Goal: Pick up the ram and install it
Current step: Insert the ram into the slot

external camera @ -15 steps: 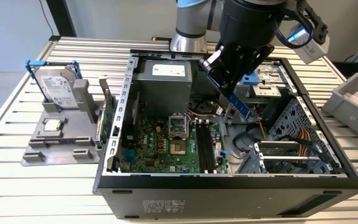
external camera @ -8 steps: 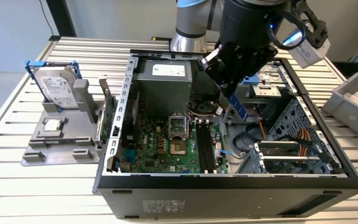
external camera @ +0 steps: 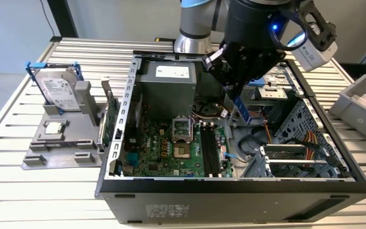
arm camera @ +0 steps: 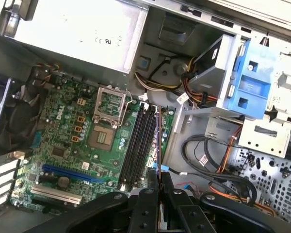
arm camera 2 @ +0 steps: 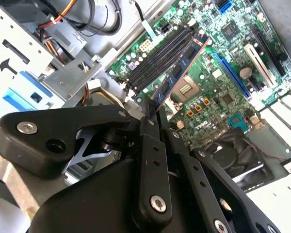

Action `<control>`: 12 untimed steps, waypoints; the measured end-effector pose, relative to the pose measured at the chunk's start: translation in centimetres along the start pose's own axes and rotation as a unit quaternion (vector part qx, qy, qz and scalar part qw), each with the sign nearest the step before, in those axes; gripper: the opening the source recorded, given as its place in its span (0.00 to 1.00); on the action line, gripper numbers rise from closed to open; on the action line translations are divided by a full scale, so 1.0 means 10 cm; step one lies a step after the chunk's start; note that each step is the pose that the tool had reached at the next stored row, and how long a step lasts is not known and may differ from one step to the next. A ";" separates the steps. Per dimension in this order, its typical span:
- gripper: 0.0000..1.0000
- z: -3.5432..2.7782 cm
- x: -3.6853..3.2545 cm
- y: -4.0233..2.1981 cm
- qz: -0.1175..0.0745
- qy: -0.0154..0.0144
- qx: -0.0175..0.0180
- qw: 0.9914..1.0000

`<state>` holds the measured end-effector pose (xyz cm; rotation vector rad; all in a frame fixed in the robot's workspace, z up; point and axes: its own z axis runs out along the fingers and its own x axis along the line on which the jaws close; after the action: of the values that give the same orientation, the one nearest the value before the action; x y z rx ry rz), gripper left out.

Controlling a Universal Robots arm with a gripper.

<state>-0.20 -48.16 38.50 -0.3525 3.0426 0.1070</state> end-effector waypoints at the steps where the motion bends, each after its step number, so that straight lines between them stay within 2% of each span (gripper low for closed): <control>1: 0.00 0.001 0.000 0.000 0.005 0.000 0.000 1.000; 12: 0.00 0.001 0.000 0.000 0.049 -0.003 0.004 0.999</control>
<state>-0.20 -48.17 38.49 -0.2032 3.0530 0.1013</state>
